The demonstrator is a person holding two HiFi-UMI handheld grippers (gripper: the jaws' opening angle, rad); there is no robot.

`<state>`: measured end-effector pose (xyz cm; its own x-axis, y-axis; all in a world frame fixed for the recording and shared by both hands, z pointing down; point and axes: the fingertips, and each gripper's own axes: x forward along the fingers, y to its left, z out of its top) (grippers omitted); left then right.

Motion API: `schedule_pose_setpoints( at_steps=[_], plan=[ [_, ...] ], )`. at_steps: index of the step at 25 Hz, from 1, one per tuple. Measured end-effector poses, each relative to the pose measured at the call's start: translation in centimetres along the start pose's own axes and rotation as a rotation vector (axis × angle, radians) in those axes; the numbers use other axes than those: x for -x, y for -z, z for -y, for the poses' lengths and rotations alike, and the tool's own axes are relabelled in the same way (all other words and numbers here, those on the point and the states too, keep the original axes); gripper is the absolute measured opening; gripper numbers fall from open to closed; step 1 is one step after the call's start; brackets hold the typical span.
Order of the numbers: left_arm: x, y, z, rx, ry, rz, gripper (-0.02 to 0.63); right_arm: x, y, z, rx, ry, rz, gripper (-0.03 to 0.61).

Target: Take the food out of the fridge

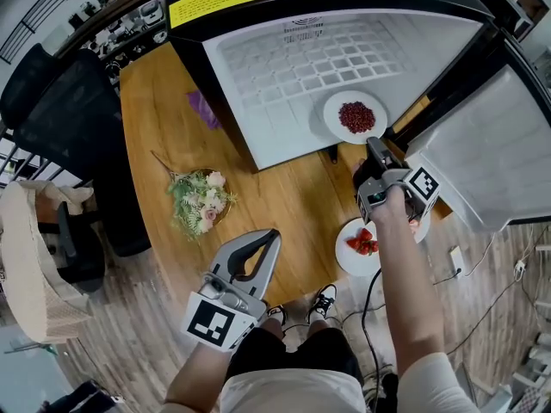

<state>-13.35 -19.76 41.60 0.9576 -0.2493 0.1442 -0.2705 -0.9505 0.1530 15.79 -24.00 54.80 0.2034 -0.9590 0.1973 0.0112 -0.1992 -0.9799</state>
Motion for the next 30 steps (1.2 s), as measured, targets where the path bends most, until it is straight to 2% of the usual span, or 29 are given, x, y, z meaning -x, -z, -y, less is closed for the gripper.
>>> schedule_pose_setpoints(
  at_steps=[5,16,25,30],
  plan=[
    [0.3,-1.1,0.5,-0.031,0.007,0.034,0.008,2.4,1.6,-2.1,-0.005,-0.055,-0.02,0.025],
    [2.4,-2.1,1.8,-0.037,0.004,0.055,0.008,9.9,5.3,-5.3,0.014,-0.138,-0.082,0.025],
    [3.6,-1.9,2.7,-0.049,-0.003,0.051,0.008,16.1,9.3,-4.1,0.026,-0.163,-0.174,0.025],
    [4.0,-1.7,3.3,-0.024,-0.005,0.047,0.008,19.2,12.0,-1.1,0.029,-0.137,-0.238,0.025]
  ],
)
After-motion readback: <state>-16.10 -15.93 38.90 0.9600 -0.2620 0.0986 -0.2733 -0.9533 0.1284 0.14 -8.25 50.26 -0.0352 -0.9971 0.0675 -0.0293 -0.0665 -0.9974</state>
